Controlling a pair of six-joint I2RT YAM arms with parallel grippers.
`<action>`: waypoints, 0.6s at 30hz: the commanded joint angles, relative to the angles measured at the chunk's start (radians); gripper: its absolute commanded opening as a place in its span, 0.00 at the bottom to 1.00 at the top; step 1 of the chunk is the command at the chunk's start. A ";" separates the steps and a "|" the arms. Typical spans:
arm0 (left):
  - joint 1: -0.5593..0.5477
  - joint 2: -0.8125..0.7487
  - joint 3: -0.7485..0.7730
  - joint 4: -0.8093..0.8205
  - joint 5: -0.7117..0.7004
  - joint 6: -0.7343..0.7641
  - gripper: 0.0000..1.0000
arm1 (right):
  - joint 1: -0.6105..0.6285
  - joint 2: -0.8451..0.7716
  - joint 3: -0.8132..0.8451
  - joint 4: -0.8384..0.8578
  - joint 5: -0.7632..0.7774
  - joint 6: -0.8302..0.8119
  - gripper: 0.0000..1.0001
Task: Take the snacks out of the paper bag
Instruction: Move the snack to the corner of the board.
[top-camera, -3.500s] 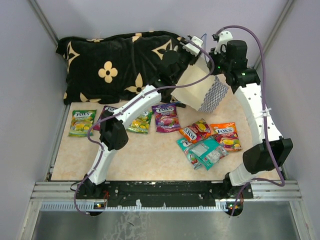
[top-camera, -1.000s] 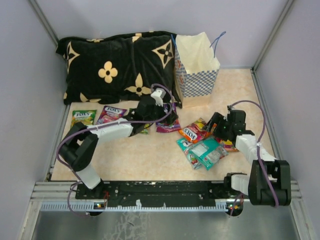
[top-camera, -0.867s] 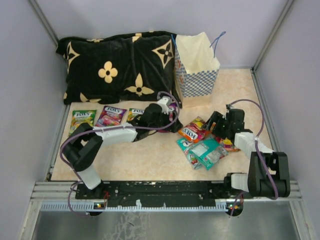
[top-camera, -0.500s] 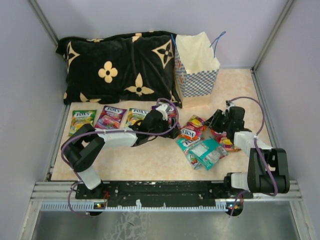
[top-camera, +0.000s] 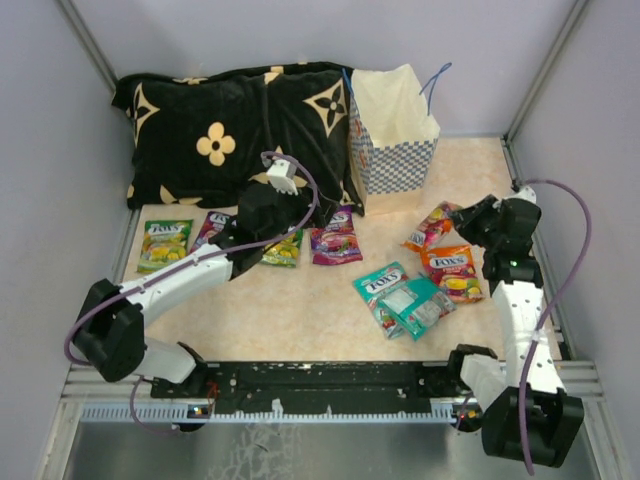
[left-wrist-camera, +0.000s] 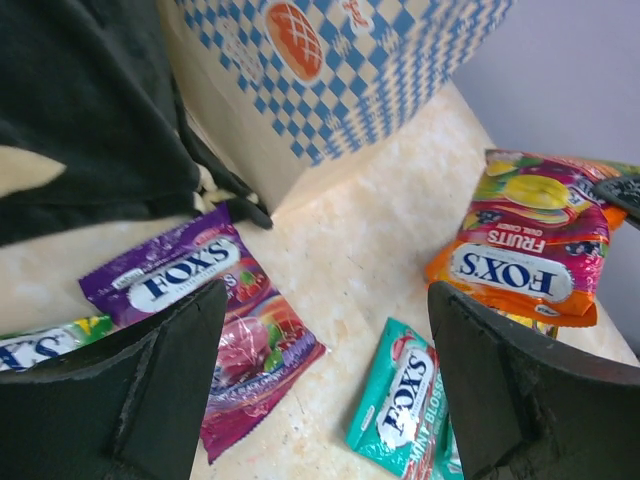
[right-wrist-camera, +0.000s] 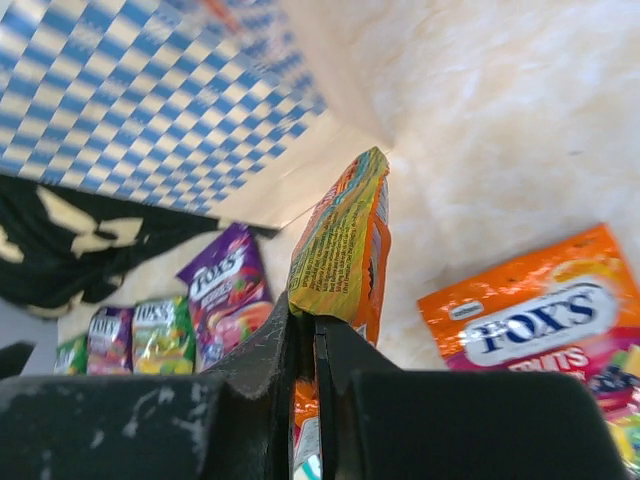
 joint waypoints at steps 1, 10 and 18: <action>0.039 -0.040 0.009 -0.039 0.043 0.016 0.87 | -0.115 -0.006 0.052 -0.033 0.083 0.054 0.00; 0.063 -0.056 0.007 -0.087 0.077 0.014 0.87 | -0.173 0.268 0.252 0.111 0.309 0.288 0.00; 0.066 -0.054 -0.006 -0.088 0.067 0.012 0.87 | -0.011 0.143 -0.066 0.288 0.740 0.746 0.21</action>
